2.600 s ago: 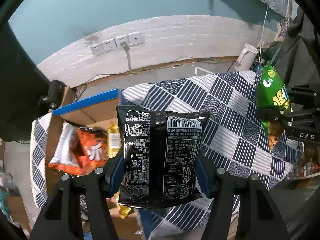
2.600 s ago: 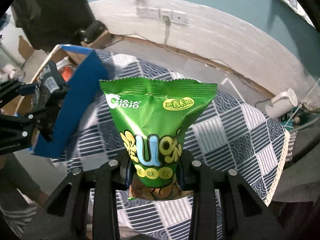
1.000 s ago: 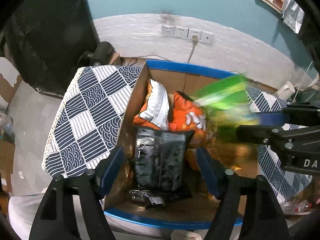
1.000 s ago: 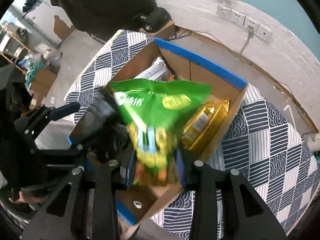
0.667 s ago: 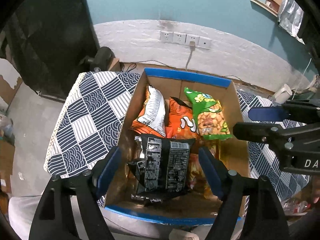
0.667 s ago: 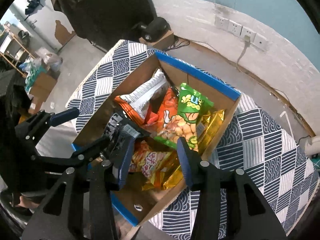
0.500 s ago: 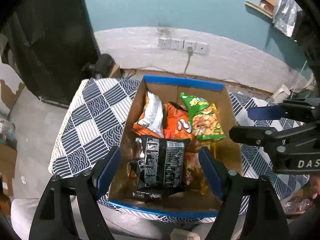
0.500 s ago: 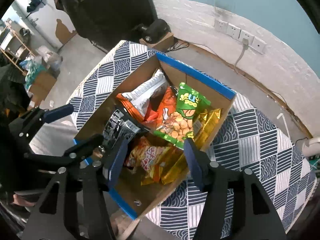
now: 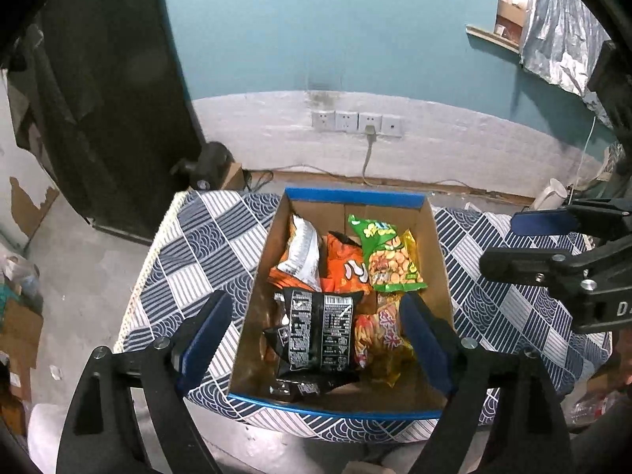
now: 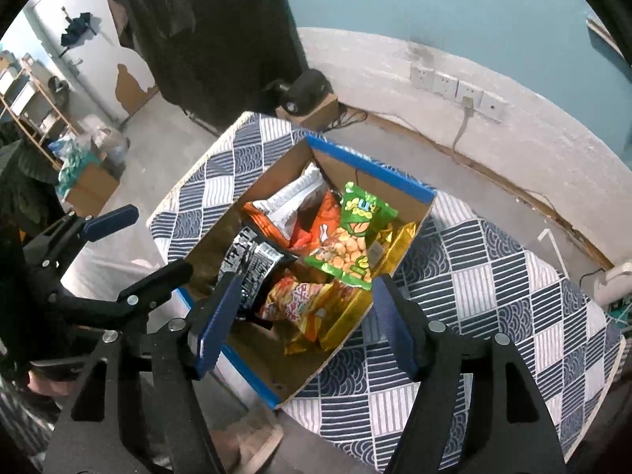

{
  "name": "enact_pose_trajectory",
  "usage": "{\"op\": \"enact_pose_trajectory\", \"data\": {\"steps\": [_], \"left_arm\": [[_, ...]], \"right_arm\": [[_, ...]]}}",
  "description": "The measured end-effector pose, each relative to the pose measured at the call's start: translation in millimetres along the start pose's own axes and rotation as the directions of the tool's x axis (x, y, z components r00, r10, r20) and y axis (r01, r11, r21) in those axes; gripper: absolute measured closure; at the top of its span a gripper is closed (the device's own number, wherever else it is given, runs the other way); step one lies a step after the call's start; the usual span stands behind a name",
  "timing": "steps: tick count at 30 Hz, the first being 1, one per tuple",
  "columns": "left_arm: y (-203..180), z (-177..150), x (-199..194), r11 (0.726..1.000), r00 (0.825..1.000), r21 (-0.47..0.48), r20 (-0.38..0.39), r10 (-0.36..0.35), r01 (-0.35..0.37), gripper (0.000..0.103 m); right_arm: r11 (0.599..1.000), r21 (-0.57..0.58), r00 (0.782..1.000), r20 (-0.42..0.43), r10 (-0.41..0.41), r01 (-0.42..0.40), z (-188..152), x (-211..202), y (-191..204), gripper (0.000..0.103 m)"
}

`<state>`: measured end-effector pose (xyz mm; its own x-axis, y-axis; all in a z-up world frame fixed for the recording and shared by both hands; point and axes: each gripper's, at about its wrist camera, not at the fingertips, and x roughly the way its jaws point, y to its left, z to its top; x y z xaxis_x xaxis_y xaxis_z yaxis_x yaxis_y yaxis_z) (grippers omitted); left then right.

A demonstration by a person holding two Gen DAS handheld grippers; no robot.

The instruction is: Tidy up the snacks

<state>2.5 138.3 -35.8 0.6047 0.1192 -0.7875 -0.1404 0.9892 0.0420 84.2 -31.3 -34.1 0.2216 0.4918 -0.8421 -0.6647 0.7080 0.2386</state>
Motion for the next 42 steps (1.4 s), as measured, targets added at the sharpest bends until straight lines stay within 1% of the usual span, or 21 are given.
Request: {"op": "enact_pose_trajectory", "data": {"steps": [2,9,12,15,23,28,34,42], "left_arm": [[-0.3,0.1,-2.8,1.0,1.0,0.001,0.007,0.002,-0.002,0.013],[-1.1,0.0,-11.8,1.0,1.0,0.004,0.022,0.002,-0.002,0.013],[-1.7,0.6,-14.2,1.0,1.0,0.003,0.029,0.01,-0.01,0.01],[-2.5,0.9,-15.2,1.0,1.0,0.004,0.03,0.005,-0.006,0.01],[-9.2,1.6,-10.8,1.0,1.0,0.025,0.015,-0.006,0.006,0.01],[-11.6,3.1,-11.9,1.0,1.0,0.026,0.014,-0.012,0.011,0.01],[-11.5,5.2,-3.9,1.0,1.0,0.017,-0.013,-0.012,0.012,0.01],[-10.9,5.9,-3.4,1.0,1.0,0.009,-0.012,-0.008,0.008,0.01]], "right_arm": [[1.0,0.0,1.0,0.019,-0.006,0.006,-1.8,-6.6,1.4,0.026],[1.0,-0.002,0.997,0.082,-0.008,0.008,-7.8,-28.7,4.1,0.026],[1.0,0.004,0.995,0.099,-0.013,0.013,-11.5,-34.9,1.6,0.025],[1.0,0.005,0.994,0.105,-0.025,0.024,-14.1,-37.7,0.0,0.024],[1.0,0.003,0.993,0.114,-0.022,0.022,-15.5,-45.5,-3.4,0.024],[0.999,-0.014,0.992,0.119,-0.035,0.037,-17.4,-45.7,-3.5,0.024],[0.996,-0.033,0.988,0.129,-0.084,0.089,-19.1,-44.3,-4.7,0.024],[0.995,-0.037,0.988,0.125,-0.089,0.094,-20.5,-43.2,-7.4,0.024]]}}
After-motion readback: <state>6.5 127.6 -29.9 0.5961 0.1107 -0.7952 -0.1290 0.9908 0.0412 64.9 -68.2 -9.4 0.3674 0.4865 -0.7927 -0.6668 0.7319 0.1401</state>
